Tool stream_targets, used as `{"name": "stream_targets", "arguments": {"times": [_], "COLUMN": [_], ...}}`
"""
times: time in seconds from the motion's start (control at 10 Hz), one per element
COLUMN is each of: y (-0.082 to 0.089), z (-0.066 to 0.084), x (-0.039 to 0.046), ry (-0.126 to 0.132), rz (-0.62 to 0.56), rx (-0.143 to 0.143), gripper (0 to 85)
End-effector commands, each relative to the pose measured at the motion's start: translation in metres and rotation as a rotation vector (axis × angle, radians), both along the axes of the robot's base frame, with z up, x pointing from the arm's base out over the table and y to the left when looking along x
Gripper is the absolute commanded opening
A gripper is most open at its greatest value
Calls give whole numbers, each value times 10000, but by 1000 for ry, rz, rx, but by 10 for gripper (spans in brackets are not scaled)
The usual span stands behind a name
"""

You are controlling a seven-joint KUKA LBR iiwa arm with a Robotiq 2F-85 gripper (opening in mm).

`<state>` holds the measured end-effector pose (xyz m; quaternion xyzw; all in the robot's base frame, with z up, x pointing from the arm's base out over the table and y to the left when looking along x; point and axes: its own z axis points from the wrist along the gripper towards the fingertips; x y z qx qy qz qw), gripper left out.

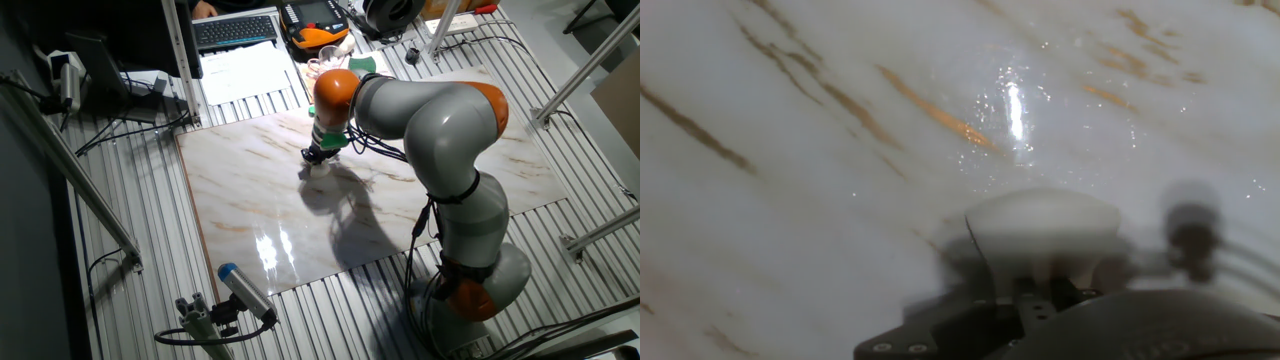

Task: Clean the tabletop with a sponge

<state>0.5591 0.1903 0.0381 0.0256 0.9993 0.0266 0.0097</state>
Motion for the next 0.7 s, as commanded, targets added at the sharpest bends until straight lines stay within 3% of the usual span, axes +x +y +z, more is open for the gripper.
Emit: {"name": "stream_targets", "arguments": {"times": [0.0,0.6], "y": [21,230], "z": [-9,-88], "x": [-9,-124], "ry": [-4,-21], "rz": [0,-24], "rx": [0,0], "gripper": [0,0]}}
